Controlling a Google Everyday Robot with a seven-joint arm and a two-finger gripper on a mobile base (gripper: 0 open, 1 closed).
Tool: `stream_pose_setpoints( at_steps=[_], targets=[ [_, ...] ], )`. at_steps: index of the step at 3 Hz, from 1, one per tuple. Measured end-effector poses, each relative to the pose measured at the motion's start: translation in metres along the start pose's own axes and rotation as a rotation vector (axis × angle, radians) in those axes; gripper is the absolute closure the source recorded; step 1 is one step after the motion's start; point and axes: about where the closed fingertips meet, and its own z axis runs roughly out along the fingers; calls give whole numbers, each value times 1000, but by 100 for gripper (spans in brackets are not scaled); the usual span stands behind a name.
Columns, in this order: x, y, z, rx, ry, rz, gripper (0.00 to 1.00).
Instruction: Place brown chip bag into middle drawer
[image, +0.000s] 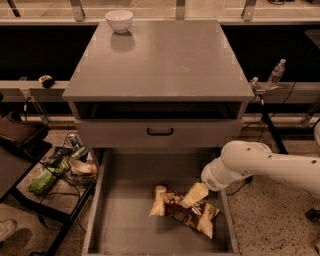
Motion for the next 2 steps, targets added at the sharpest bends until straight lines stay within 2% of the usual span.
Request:
stream_pose_setpoints(
  at_steps=[1,2],
  targets=[
    [-1,4,-5,3,-15,-13,0],
    [-1,30,-54,-4,10,-97,0]
  ],
)
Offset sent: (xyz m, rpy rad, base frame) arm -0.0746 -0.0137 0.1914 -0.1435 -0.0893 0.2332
